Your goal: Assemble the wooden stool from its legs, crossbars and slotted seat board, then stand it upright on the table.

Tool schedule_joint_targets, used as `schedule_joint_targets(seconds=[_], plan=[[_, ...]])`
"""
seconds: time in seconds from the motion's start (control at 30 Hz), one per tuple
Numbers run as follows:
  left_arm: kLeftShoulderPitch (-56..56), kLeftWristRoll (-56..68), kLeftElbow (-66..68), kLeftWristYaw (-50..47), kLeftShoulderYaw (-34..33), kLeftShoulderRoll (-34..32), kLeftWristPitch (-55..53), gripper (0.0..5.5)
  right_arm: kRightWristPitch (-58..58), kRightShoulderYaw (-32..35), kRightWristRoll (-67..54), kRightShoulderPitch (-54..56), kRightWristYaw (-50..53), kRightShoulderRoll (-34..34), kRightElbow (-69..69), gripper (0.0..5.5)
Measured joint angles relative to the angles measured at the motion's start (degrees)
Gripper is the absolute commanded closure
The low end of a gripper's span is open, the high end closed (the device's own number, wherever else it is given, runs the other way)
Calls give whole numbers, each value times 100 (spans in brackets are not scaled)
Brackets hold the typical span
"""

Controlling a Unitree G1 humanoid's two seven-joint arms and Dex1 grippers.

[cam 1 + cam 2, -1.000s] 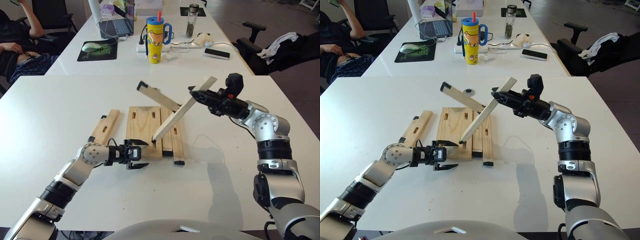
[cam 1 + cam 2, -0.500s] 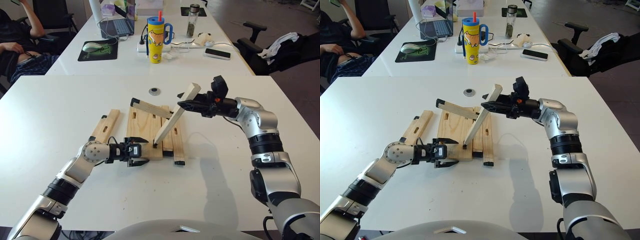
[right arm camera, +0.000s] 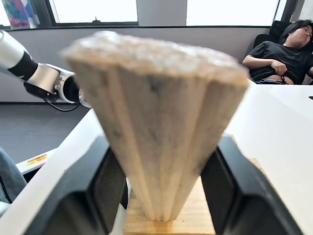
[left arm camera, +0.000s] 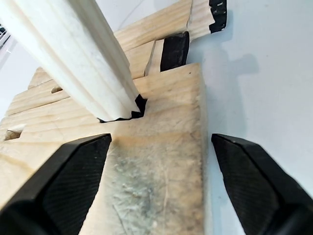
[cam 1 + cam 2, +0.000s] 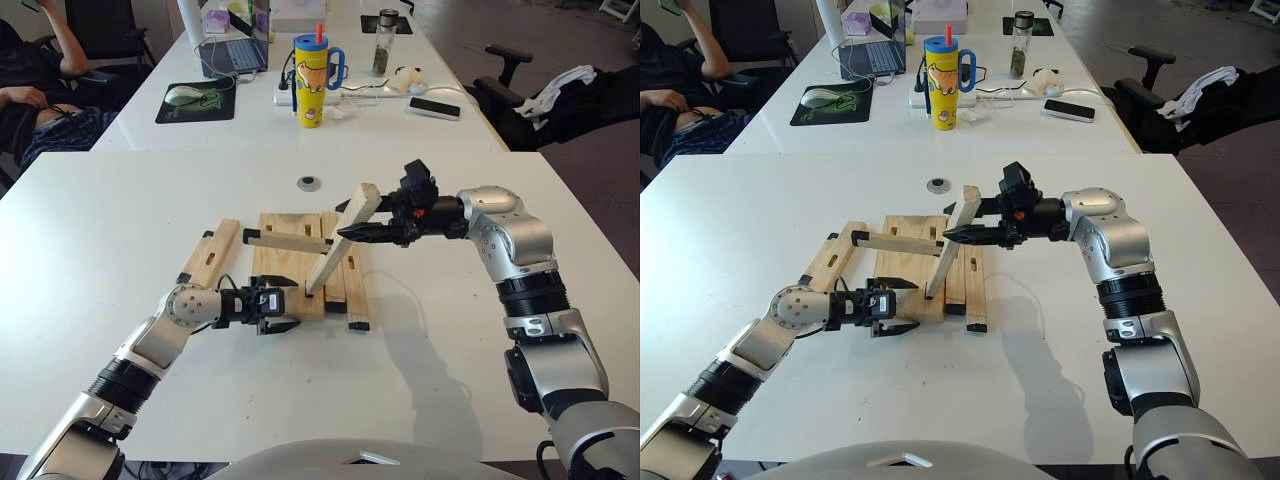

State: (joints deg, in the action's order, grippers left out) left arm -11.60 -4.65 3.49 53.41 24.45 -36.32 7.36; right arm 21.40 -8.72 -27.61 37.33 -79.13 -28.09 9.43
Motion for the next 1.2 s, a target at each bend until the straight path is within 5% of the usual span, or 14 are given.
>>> schedule_joint_targets(seconds=[0.7, 1.07, 1.2], plan=[[615, -3, -16, -1188, -386, 253, -321, 168, -391, -508, 194, -628, 1312, 235, -637, 346], [430, -208, 206, -1613, -267, 420, -319, 168, -282, -332, 318, -969, 1481, 354, -109, 176], [362, -248, 258, -1768, -221, 526, -398, 168, -366, -239, 421, -951, 1535, 345, -66, 176]])
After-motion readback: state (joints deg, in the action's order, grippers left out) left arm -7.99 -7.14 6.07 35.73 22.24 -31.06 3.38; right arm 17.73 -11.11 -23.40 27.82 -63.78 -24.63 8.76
